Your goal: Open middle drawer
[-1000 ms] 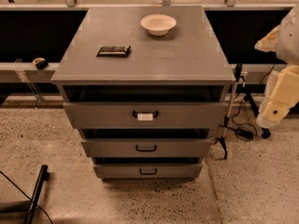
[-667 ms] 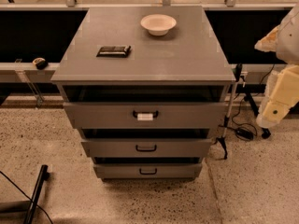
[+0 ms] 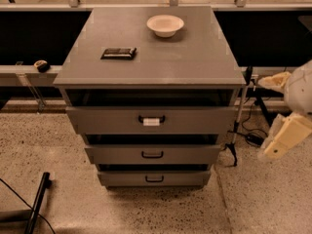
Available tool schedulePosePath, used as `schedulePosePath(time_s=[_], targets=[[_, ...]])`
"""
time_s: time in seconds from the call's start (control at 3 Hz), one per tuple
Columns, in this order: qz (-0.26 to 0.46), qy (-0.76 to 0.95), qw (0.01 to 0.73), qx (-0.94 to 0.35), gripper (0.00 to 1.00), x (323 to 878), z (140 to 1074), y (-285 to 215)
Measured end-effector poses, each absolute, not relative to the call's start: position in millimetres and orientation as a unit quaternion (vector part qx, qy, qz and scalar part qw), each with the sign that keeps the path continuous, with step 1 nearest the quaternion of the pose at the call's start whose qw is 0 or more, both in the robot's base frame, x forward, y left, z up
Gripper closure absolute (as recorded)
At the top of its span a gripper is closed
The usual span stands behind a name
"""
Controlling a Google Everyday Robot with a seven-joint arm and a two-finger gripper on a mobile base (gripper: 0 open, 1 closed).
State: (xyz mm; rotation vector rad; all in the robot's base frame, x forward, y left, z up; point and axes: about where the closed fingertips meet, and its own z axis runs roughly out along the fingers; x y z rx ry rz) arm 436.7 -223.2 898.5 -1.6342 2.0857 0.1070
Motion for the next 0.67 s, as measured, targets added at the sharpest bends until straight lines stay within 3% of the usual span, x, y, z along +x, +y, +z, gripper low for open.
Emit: schedulePosePath(time_s=[0.67], targets=[[0.064, 0.741, 0.29, -0.602, 0.0, 458, 863, -213]])
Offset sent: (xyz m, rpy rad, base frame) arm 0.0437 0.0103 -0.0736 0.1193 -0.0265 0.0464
